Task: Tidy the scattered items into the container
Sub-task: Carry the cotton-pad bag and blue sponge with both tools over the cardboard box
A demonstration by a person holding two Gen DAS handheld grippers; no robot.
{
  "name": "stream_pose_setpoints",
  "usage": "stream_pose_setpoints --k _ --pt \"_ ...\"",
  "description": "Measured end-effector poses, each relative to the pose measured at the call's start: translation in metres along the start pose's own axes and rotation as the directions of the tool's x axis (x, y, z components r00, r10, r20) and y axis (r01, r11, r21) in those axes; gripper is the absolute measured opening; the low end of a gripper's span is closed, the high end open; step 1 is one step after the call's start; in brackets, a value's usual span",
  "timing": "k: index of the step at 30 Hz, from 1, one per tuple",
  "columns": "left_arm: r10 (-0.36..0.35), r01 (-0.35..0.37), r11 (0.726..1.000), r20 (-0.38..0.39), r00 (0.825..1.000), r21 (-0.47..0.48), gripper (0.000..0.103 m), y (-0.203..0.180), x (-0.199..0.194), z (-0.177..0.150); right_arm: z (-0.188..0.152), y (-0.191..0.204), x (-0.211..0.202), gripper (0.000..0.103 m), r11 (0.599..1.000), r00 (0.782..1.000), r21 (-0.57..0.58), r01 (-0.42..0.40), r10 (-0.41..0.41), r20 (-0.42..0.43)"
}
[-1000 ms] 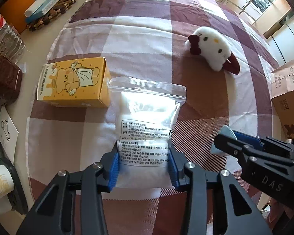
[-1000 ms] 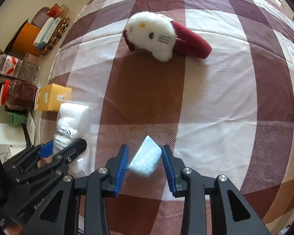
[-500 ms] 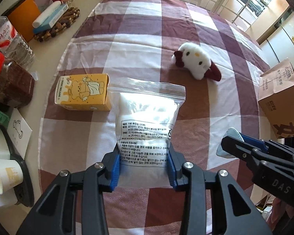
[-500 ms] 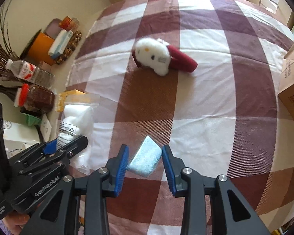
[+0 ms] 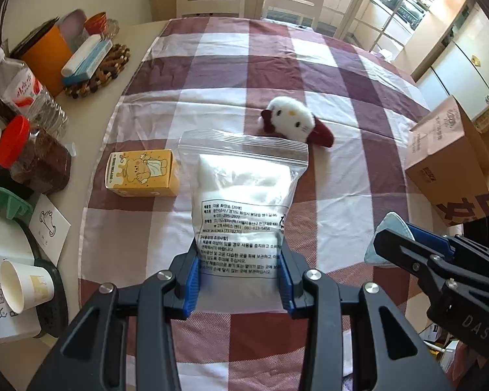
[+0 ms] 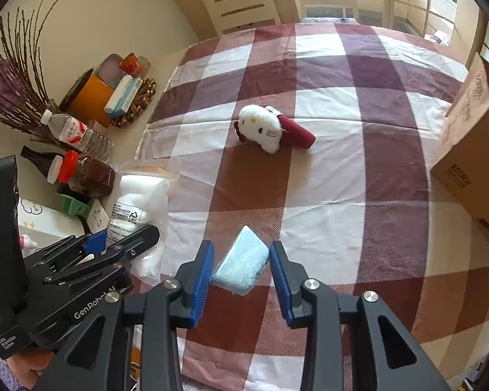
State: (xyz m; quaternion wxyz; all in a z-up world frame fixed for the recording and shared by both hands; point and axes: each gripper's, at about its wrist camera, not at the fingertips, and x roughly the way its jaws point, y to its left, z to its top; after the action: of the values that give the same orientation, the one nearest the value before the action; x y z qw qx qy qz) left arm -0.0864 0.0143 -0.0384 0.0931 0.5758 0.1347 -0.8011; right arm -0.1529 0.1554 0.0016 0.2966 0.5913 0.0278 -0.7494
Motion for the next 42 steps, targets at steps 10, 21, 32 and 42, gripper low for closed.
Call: stream_pose_setpoints --k 10,21,32,42 --pt "-0.017 0.016 0.997 0.011 1.0 0.071 0.04 -0.034 -0.016 -0.009 -0.018 -0.015 -0.035 0.036 0.999 0.999 0.033 0.02 -0.021 0.05" --pt "-0.042 0.038 0.986 0.024 0.999 0.161 0.04 -0.076 -0.023 -0.011 -0.036 -0.042 -0.059 0.036 0.993 0.995 0.109 0.038 -0.048 0.092" --pt "-0.073 0.066 0.968 0.023 0.997 0.244 0.04 -0.119 -0.025 -0.012 -0.051 -0.075 -0.083 0.036 0.98 0.987 0.187 0.065 -0.09 0.13" --pt "-0.086 0.079 0.947 0.008 0.996 0.312 0.04 -0.158 -0.021 -0.015 -0.06 -0.109 -0.096 0.036 0.966 0.983 0.247 0.078 -0.115 0.142"
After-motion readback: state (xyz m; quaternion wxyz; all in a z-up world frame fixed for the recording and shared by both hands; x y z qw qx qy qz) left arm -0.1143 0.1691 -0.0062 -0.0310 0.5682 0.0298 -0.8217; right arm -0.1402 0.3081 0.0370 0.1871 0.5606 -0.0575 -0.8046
